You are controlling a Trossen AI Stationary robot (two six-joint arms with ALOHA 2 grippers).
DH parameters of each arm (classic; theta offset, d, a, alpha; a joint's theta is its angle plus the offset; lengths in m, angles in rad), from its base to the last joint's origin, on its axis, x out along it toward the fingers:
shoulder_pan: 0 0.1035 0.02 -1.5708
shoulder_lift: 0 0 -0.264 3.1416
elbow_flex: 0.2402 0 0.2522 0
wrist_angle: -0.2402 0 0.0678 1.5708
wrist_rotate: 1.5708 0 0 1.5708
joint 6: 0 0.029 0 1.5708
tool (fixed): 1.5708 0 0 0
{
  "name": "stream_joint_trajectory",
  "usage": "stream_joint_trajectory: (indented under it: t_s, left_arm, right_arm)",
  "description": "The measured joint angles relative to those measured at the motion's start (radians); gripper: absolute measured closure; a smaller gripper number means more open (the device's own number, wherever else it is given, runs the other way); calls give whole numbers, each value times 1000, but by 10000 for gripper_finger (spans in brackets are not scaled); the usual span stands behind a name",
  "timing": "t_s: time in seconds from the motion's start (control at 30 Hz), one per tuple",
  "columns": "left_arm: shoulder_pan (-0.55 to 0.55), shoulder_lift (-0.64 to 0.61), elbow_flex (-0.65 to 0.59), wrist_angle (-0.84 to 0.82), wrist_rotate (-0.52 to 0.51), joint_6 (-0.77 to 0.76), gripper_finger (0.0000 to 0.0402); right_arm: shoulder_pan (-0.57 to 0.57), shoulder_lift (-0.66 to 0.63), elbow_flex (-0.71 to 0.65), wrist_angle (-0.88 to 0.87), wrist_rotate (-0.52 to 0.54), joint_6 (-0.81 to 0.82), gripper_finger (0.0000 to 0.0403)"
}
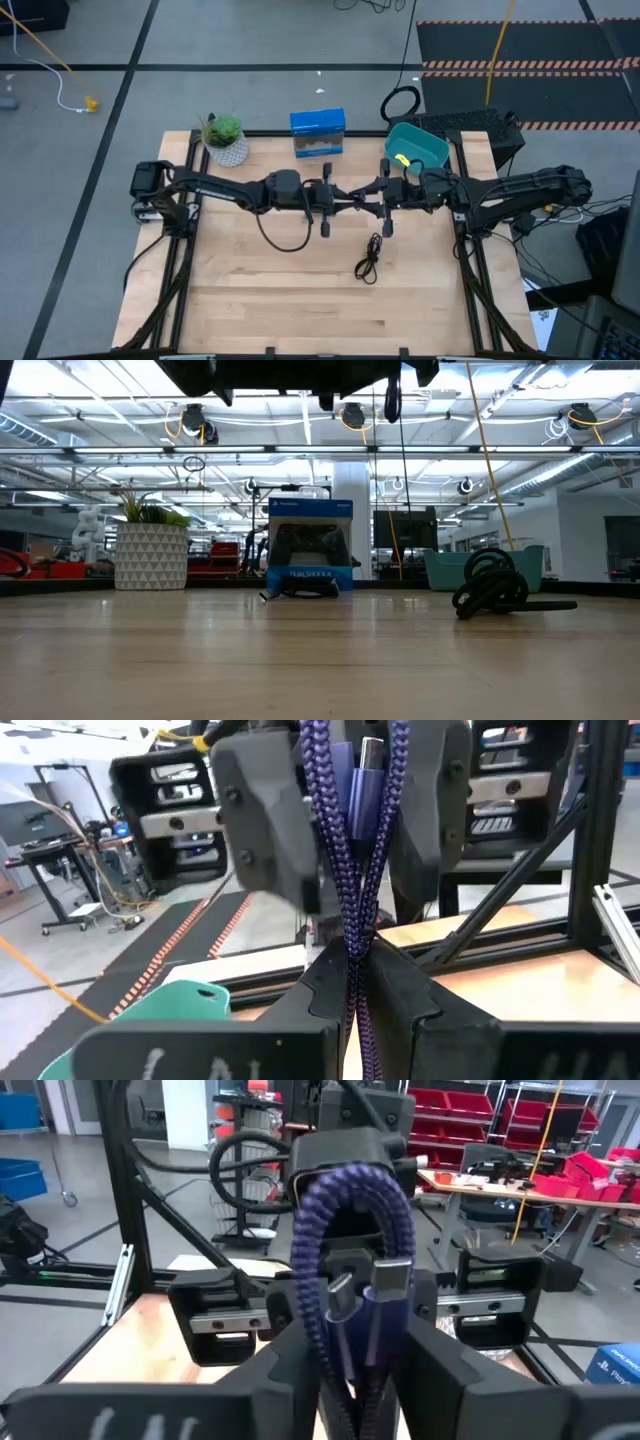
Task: Pick and place USB-C Cables
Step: Put the violet charger cable into the green bin
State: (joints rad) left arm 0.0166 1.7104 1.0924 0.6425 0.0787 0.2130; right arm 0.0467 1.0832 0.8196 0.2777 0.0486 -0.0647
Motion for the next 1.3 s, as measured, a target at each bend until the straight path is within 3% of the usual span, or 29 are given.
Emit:
stream_joint_trajectory:
  t_s: [0.17, 0.7, 1.3]
  left_arm:
    - [-1, 6, 9, 9, 8, 10, 373]
    - [-10, -30, 9, 17, 56, 9, 373]
    - [-9, -29, 8, 11, 57, -8, 373]
  right_arm:
    - [1, 0, 0, -24, 0, -1, 280]
    - [2, -104, 0, -79, -28, 0, 284]
    - [1, -65, 0, -57, -28, -2, 285]
